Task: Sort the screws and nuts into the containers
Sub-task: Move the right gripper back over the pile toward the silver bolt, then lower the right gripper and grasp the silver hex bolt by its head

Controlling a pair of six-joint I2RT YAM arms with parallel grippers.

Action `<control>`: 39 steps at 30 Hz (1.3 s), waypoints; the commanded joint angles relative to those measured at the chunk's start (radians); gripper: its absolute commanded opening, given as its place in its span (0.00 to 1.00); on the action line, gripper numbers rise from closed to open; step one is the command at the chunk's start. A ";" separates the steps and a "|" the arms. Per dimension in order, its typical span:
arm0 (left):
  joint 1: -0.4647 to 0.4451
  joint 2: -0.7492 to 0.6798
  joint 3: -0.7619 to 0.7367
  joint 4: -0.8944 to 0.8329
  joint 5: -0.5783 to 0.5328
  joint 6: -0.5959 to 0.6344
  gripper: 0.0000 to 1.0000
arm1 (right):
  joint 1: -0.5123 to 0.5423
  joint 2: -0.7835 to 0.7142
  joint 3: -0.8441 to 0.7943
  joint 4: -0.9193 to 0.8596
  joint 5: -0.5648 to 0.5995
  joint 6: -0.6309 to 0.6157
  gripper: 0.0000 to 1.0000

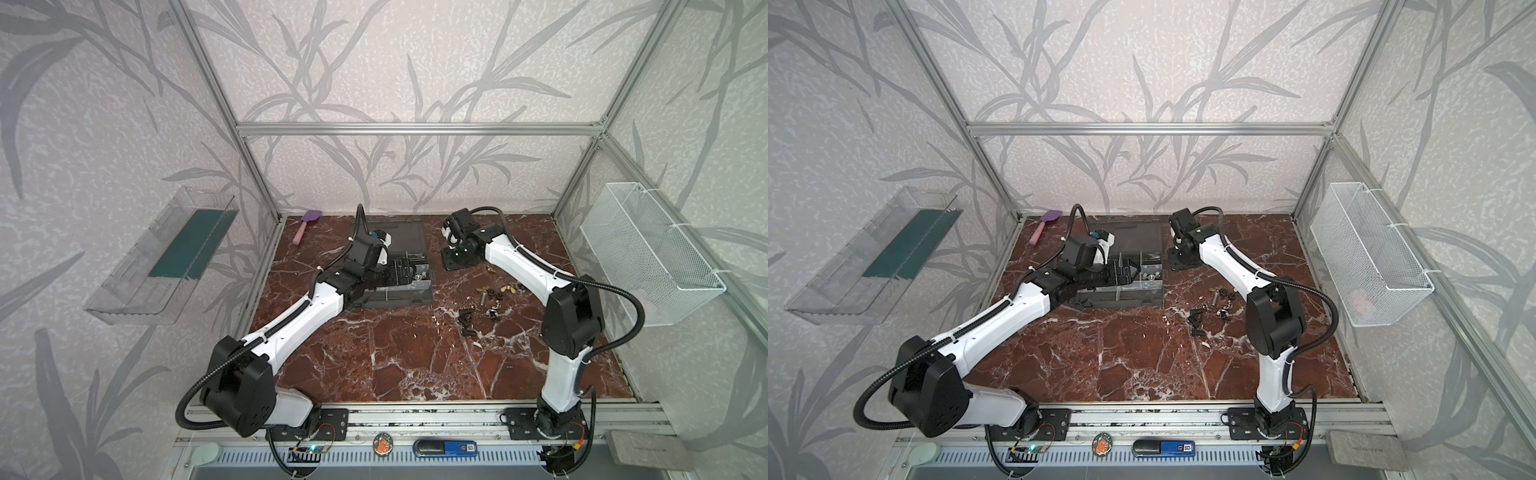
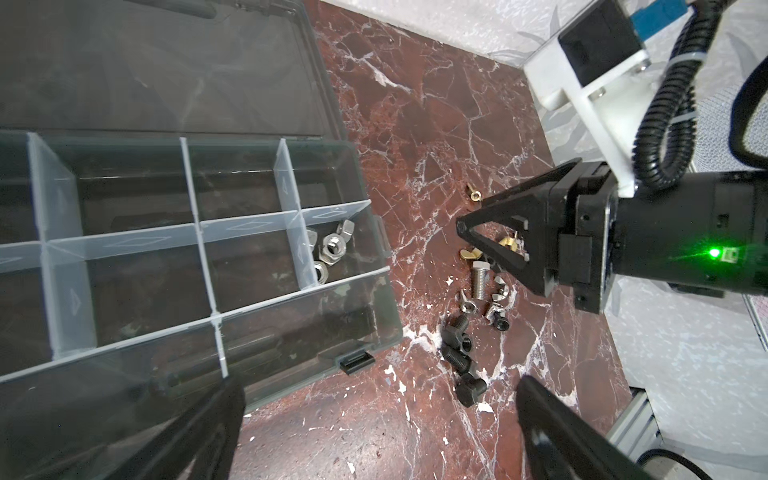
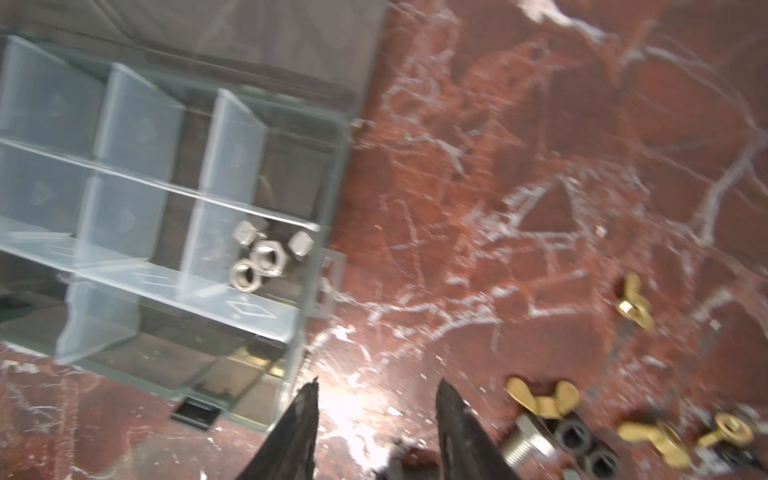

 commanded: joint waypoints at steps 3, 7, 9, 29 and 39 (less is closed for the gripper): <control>-0.079 0.071 0.076 0.030 -0.001 -0.003 0.99 | -0.066 -0.114 -0.144 0.049 0.021 0.016 0.48; -0.141 0.131 0.115 0.055 0.010 -0.019 0.99 | -0.102 -0.173 -0.246 0.072 0.027 0.015 0.48; -0.165 0.160 0.132 0.065 0.016 -0.028 1.00 | -0.116 -0.180 -0.295 0.075 0.027 0.017 0.48; -0.209 0.264 0.193 0.045 0.042 -0.020 0.99 | -0.140 -0.133 -0.491 0.160 0.028 0.044 0.35; -0.209 0.270 0.201 0.022 0.031 -0.012 0.99 | -0.153 -0.064 -0.471 0.170 0.044 0.030 0.32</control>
